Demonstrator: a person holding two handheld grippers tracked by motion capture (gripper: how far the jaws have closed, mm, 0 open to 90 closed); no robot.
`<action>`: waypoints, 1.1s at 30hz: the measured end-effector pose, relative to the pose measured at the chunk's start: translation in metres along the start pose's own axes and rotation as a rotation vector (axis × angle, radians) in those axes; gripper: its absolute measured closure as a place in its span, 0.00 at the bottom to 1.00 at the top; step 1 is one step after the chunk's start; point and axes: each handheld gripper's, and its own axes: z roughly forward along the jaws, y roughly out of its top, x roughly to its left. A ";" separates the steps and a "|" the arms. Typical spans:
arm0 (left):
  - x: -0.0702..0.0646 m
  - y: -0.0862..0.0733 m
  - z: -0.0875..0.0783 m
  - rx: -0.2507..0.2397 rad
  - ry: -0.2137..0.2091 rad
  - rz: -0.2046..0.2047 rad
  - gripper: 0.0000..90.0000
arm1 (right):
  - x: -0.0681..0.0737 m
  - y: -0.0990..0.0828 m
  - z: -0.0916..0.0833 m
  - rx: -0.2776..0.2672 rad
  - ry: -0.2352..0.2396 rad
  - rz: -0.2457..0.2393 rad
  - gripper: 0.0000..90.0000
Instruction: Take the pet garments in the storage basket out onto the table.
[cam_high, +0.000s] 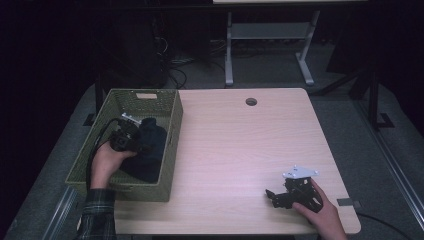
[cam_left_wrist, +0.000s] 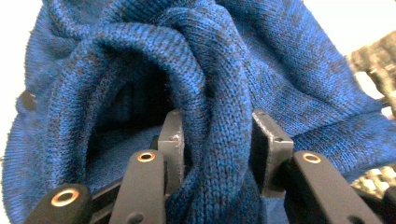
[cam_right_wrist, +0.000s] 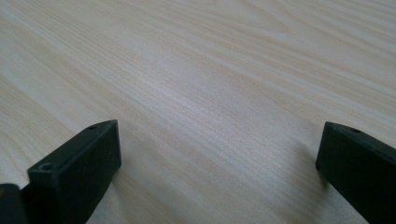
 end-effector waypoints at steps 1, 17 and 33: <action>0.001 0.000 -0.004 -0.009 0.000 0.004 0.68 | 0.000 0.000 0.000 0.000 0.000 0.000 0.00; 0.000 -0.006 -0.061 -0.197 0.025 0.000 0.68 | 0.000 0.000 0.000 0.000 0.000 0.000 0.00; -0.014 -0.006 -0.103 -0.325 0.013 0.039 0.68 | 0.000 0.000 0.000 0.000 0.000 0.001 0.00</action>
